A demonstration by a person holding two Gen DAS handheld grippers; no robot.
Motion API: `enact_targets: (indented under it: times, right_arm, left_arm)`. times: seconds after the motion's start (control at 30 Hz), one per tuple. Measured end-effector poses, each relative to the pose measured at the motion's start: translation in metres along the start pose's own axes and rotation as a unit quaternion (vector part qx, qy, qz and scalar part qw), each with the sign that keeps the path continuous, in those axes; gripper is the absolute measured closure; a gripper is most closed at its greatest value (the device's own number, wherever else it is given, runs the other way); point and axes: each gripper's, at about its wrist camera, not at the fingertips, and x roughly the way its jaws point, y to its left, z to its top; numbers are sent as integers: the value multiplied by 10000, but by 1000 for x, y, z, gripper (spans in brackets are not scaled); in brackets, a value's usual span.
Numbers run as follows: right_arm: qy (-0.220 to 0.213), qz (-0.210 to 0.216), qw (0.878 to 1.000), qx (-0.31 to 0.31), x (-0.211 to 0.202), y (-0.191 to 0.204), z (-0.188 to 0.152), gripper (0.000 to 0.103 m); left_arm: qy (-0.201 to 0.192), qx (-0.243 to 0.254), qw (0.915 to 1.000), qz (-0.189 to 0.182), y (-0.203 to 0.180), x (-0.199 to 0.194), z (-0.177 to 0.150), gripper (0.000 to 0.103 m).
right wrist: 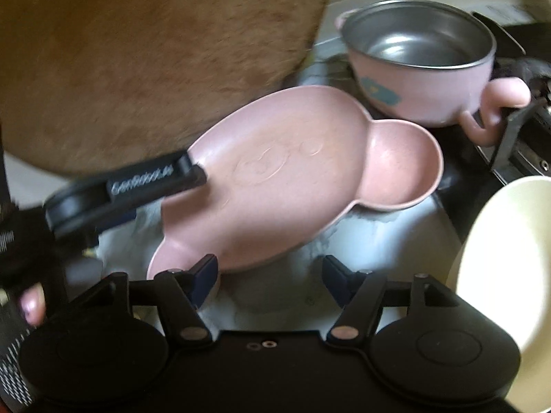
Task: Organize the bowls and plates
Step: 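Close both grippers on the rim of the pink bear plate, then lift the pink plate with both grippers and carry it over the stacked white plates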
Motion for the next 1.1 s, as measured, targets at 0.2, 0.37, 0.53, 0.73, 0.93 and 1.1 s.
enact_targets:
  times: [0.2, 0.37, 0.53, 0.73, 0.93, 1.1]
  right_arm:
    - [-40, -43, 9998, 188, 0, -4, 0, 59]
    - [-89, -43, 9996, 264, 0, -3, 2, 69]
    - [-163, -99, 9996, 193, -10, -5, -3, 73]
    - [-265, -130, 9995, -120, -14, 4, -11, 75]
    - [-379, 113, 9962, -778, -32, 22, -24, 95]
    - [-391, 181, 9943, -975, -43, 34, -32, 96]
  left_arm:
    - [173, -52, 9998, -40, 1, 7, 0, 62]
    - [272, -105, 9996, -2, 3, 8, -2, 79]
    - [271, -108, 9996, 38, 4, 3, -8, 85]
    - [239, -205, 9995, 92, 12, -14, -19, 86]
    - [114, -172, 9998, 8, 12, -42, -27, 90]
    - [67, -75, 9999, 42, 11, -58, -35, 91]
